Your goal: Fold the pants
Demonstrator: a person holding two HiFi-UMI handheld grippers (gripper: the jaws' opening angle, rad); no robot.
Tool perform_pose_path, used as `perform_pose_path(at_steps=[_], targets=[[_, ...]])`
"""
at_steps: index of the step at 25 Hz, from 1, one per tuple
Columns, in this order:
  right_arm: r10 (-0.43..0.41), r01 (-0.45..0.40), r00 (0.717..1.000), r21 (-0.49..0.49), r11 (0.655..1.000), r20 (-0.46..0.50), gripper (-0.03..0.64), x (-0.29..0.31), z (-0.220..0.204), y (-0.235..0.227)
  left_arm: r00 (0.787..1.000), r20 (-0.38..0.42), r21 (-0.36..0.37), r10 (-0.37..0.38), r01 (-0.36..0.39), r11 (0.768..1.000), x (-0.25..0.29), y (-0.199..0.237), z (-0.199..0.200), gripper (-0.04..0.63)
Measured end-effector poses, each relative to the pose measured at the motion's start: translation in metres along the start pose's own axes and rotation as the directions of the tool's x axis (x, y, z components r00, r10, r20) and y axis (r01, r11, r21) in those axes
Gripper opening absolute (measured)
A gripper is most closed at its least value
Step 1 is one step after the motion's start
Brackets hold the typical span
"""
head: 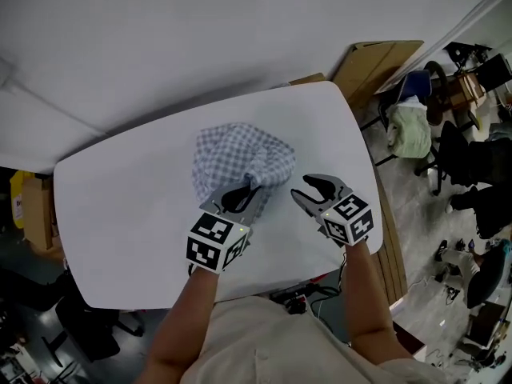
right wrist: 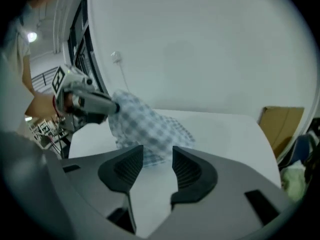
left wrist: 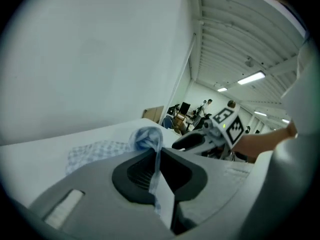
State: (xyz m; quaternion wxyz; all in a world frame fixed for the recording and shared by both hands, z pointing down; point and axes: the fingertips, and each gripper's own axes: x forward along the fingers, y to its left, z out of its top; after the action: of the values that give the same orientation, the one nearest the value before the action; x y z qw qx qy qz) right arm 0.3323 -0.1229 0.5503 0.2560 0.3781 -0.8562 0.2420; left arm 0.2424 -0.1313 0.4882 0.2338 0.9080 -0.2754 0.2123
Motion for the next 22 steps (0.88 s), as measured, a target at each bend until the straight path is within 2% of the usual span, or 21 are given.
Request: perform_pose_path(at_steps=[4, 6, 8, 10, 12, 13, 16, 17, 18, 19, 22], targets=[[-0.097, 0.093, 0.995, -0.136, 0.986, -0.024, 0.199, 0.011, -0.012, -0.008, 1.000, 0.032, -0.017, -0.001, 0.002, 1.000, -0.016, 0.008, 0.025, 0.032], [-0.150, 0.143, 0.989, -0.215, 0.966, -0.018, 0.206, 0.016, -0.012, -0.009, 0.999, 0.039, -0.036, -0.001, 0.002, 0.999, -0.022, 0.013, 0.030, 0.032], [-0.227, 0.212, 0.974, -0.352, 0.912, -0.002, 0.213, 0.018, -0.008, -0.011, 0.999, 0.049, -0.069, -0.009, 0.012, 0.998, -0.030, 0.018, 0.032, 0.032], [-0.289, 0.266, 0.957, -0.492, 0.829, 0.030, 0.218, 0.021, -0.001, -0.012, 0.998, 0.055, -0.087, -0.022, 0.027, 0.996, -0.037, 0.019, 0.033, 0.032], [-0.306, 0.276, 0.951, -0.585, 0.762, 0.050, 0.222, 0.027, 0.005, -0.011, 0.998, 0.055, -0.083, -0.039, 0.044, 0.996, -0.043, 0.018, 0.036, 0.032], [-0.301, 0.269, 0.952, -0.610, 0.745, 0.052, 0.222, 0.030, 0.008, -0.011, 0.997, 0.054, -0.075, -0.048, 0.052, 0.996, -0.047, 0.018, 0.038, 0.032], [-0.255, 0.224, 0.966, -0.634, 0.740, 0.044, 0.219, 0.035, 0.024, -0.011, 0.996, 0.050, -0.039, -0.070, 0.072, 0.997, -0.057, 0.015, 0.047, 0.032], [-0.232, 0.205, 0.972, -0.638, 0.742, 0.042, 0.182, 0.034, 0.030, -0.009, 0.996, 0.050, -0.028, -0.073, 0.075, 0.997, -0.060, 0.015, 0.050, 0.032], [-0.209, 0.186, 0.977, -0.643, 0.743, 0.042, 0.090, 0.030, 0.038, -0.007, 0.996, 0.053, -0.019, -0.074, 0.076, 0.997, -0.064, 0.015, 0.054, 0.032], [-0.185, 0.168, 0.982, -0.648, 0.743, 0.042, 0.035, 0.025, 0.046, -0.003, 0.996, 0.059, -0.012, -0.073, 0.074, 0.997, -0.070, 0.017, 0.058, 0.032], [-0.134, 0.130, 0.990, -0.662, 0.738, 0.045, 0.032, 0.005, 0.079, 0.009, 0.994, 0.093, 0.002, -0.056, 0.056, 0.998, -0.092, 0.026, 0.074, 0.032]])
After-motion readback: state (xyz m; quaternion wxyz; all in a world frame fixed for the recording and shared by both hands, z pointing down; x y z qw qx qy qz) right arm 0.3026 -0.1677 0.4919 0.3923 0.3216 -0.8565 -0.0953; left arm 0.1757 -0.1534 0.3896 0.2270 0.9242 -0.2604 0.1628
